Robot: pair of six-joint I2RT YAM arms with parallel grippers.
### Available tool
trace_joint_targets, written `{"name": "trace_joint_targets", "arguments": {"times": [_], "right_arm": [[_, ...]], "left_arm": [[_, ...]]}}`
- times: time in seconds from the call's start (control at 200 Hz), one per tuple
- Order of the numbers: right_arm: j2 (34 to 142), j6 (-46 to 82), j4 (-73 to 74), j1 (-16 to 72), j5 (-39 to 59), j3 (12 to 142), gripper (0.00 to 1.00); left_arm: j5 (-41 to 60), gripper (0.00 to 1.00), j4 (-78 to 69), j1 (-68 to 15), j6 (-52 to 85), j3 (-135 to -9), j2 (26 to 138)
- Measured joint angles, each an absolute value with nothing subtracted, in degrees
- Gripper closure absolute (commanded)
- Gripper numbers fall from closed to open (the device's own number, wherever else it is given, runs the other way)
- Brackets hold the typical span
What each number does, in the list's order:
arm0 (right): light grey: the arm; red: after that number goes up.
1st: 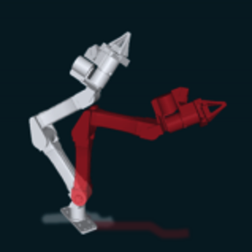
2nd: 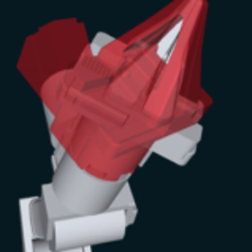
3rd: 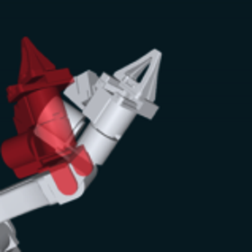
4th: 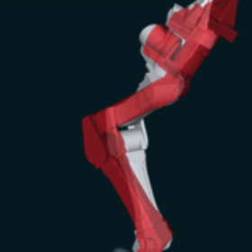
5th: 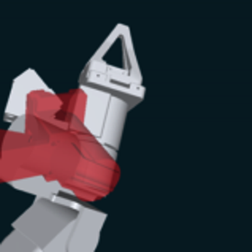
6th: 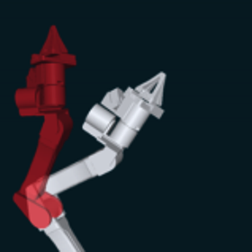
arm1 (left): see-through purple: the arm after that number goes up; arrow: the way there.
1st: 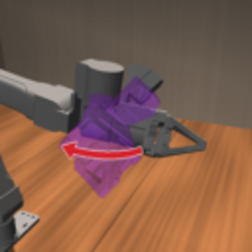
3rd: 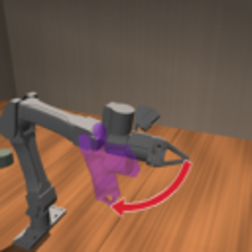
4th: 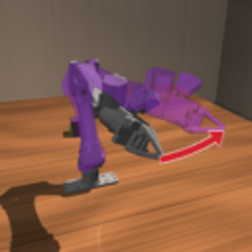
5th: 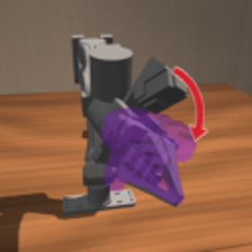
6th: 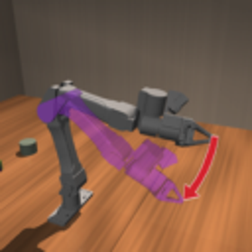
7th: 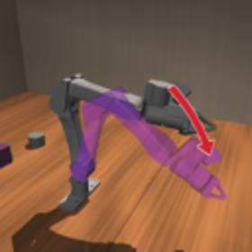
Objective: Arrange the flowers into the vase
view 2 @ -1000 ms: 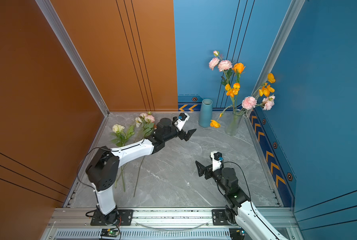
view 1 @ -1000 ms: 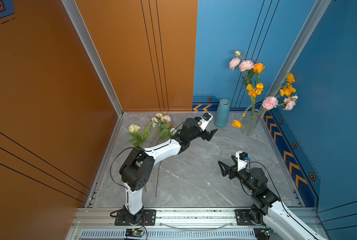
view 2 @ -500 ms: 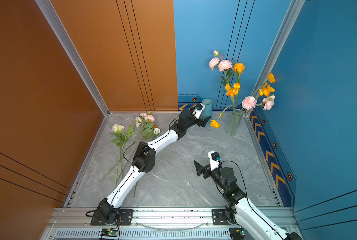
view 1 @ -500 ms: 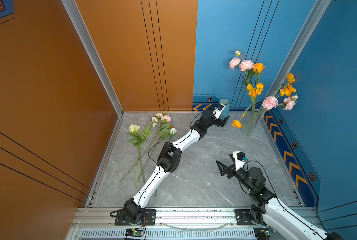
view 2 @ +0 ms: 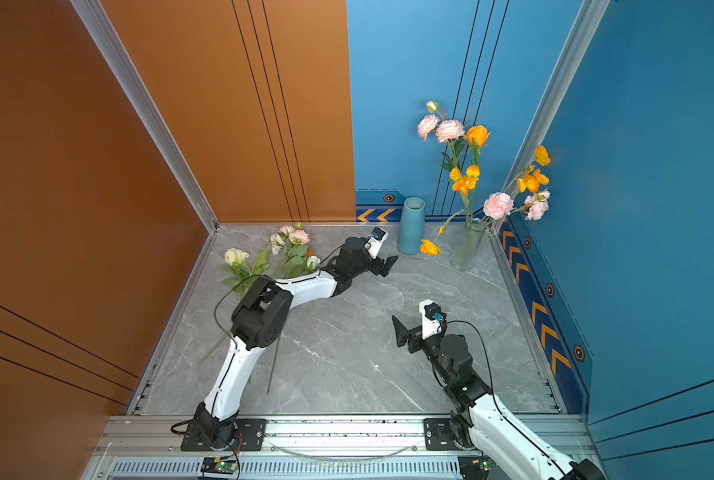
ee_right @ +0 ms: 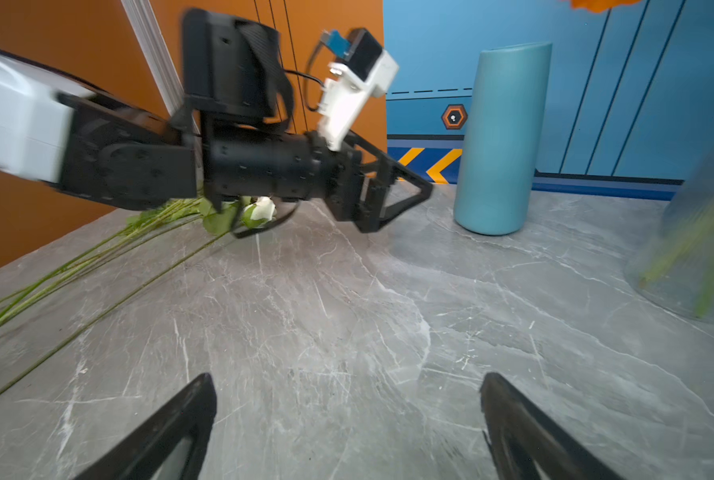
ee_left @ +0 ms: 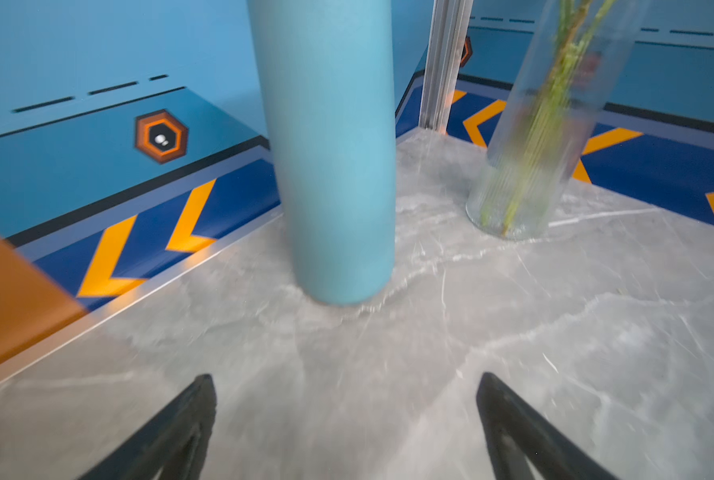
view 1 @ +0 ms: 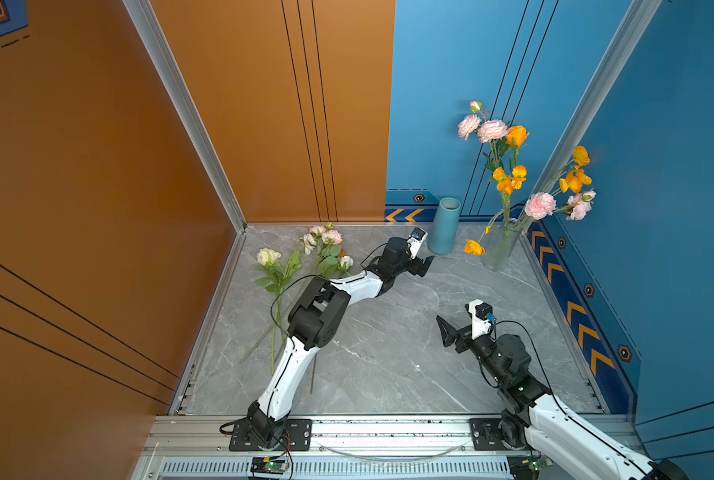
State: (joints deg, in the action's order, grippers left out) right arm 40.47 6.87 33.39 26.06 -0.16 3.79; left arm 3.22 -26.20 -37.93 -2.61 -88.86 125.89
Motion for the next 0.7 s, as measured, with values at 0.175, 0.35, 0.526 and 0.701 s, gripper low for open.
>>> {"name": "trace_joint_targets", "arguments": {"times": [0.175,0.35,0.526,0.701], "right_arm": [[59.7,7.3,37.0,23.7,-1.8,10.9,0.0],[74.0,6.3,38.2,24.1,-1.8,21.3,0.0],[86.5,4.9,32.7,28.4,-4.2,38.3,0.0],[98.3,4.9,25.4,28.9,-11.0,54.1,0.0]], "left_arm": [[1.6,0.02,-20.9,-37.5,-2.5,-72.9,98.4],[1.3,0.02,-12.5,-37.5,-3.9,-69.1,81.5],[2.2,0.02,-4.5,-37.1,-8.8,-67.0,76.4],[4.0,0.02,-3.8,-37.1,-12.9,-59.8,74.3]]}}
